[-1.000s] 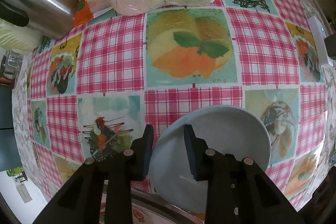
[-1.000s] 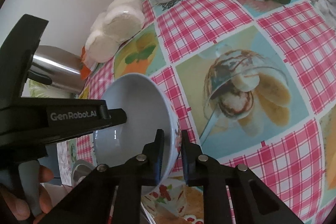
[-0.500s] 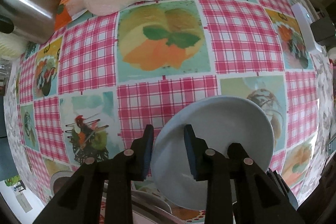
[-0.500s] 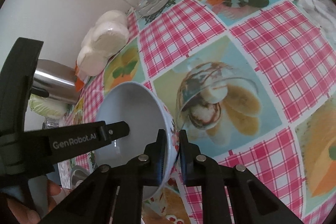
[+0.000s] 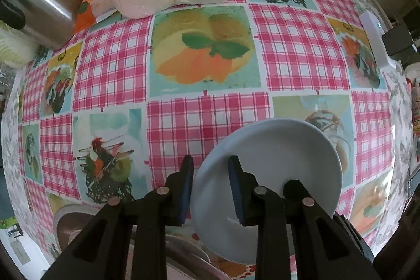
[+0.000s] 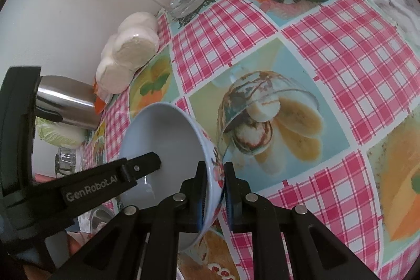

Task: Organize plates and bowls
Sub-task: 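Lift the pale blue bowl with both tools and carry it toward the stack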

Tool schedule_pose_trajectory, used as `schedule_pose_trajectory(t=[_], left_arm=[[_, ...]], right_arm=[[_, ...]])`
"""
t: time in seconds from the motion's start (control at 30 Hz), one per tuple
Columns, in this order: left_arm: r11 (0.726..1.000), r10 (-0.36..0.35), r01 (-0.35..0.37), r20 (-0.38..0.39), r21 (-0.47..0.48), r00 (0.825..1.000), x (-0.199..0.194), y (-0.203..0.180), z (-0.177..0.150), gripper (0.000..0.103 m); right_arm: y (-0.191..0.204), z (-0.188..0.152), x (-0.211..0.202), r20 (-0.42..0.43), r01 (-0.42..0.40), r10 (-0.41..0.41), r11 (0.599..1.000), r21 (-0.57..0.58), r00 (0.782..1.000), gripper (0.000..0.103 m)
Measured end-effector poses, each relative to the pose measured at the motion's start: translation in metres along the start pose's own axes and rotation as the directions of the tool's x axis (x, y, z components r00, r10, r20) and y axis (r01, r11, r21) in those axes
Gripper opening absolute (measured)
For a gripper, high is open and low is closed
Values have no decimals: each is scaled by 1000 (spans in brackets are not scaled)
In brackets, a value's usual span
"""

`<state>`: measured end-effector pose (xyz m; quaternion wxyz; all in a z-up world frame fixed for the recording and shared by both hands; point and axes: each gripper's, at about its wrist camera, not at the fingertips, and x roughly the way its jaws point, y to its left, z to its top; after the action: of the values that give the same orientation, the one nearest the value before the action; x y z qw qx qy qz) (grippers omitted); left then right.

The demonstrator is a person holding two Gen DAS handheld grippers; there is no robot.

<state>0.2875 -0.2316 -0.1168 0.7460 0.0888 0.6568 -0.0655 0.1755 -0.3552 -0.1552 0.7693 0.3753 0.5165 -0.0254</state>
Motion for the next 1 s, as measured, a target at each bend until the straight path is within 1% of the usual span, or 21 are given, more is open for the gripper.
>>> schedule_pose_trajectory(t=[0.13,0.27,0.37,0.5,0.63,0.7,0.77,0.87,1.0], left_arm=[[1000,-17,17,16,9,1000,-6,0,-2,28],[999,-33,31,50,30,998,-23,-4,-3,28],[998,-46,43,91,41,995,-41,-7,-5,28],[997,-74,68,148,43,986,-65,2,-14,28],[994,-111,105,220,37,969,-97,16,-23,28],[990,-141,140,255,22,957,-112,29,-29,28],[986,-162,167,285,5,945,-120,43,-33,28],[979,-185,205,329,-26,926,-129,61,-47,28],[973,-189,225,382,-52,905,-141,83,-66,28]], right_arm=[[-5,0,-5,-4,-7,7,1000,23,1000,14],[-8,1,-12,-1,-25,25,999,40,1000,14],[-2,1,-23,22,-26,26,999,24,999,14],[9,2,-40,51,-39,39,999,0,998,14],[27,-2,-59,79,-43,47,998,-46,996,14],[40,-6,-70,94,-37,44,996,-76,995,14],[51,-11,-76,104,-35,45,994,-102,994,15],[70,-20,-84,114,-35,52,989,-146,992,15],[92,-34,-92,117,-43,67,979,-199,991,15]])
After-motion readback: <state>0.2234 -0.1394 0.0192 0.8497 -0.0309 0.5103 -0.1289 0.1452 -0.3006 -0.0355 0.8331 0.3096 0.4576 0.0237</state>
